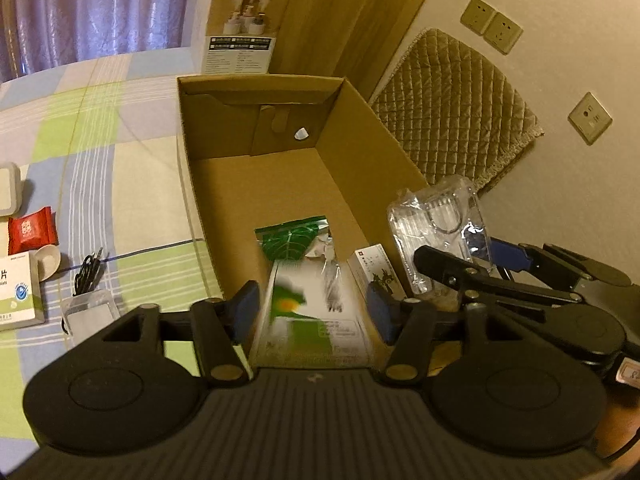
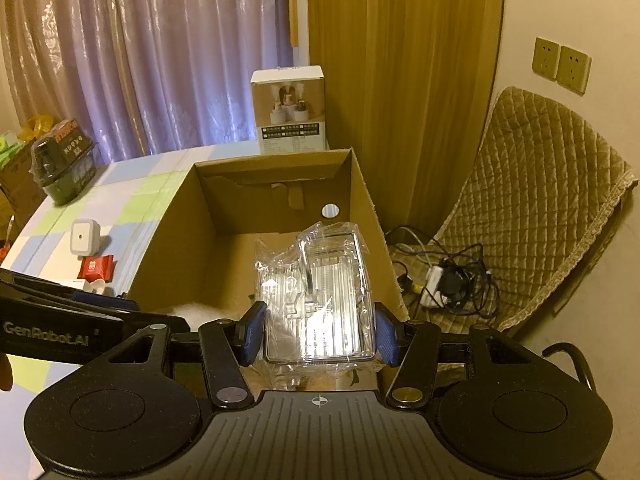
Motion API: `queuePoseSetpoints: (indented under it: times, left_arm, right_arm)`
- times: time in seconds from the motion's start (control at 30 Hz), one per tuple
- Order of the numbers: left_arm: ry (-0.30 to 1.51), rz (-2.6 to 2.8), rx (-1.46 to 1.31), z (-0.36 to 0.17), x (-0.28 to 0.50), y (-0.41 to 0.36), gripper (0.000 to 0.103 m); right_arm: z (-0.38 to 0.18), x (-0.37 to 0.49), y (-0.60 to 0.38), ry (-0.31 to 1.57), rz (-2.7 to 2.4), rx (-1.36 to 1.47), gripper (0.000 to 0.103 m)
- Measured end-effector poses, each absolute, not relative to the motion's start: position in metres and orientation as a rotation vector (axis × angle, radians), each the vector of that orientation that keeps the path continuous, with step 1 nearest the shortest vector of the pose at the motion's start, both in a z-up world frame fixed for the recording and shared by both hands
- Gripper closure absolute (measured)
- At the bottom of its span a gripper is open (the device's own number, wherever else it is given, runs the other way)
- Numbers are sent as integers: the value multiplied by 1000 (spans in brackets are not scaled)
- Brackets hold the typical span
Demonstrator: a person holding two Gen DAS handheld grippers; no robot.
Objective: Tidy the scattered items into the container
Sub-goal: 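Open the left gripper dropping the spray box while the right releases the soap rack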
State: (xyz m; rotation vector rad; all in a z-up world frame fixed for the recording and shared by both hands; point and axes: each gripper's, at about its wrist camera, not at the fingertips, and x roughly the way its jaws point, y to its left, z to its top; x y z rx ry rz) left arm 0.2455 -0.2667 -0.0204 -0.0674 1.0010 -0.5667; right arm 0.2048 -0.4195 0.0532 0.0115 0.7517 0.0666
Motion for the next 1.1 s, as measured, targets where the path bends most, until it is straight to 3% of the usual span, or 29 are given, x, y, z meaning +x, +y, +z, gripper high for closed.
queuePoseSetpoints:
  times: [0.37,0.57,0.73,0.87,1.1]
  left_arm:
    - [980,-543,-98,-15,240,-240,44]
    - [991,-611,29,-15,224,-241,42]
    - [1001,-609,103,-27,222,-249,27]
    - [1020,-602,168,-39,225,-262,34]
    - [1007,-580,128,-39,228,-256,34]
  right_arm:
    - [51,204,-412,757,77,18,45]
    - [51,202,-411,753,74,20,45]
    - [48,203,-412,761,67,23,45]
    - [46,203,-410,763,69,25,45]
    - [45,207,-408,764,79,26,45]
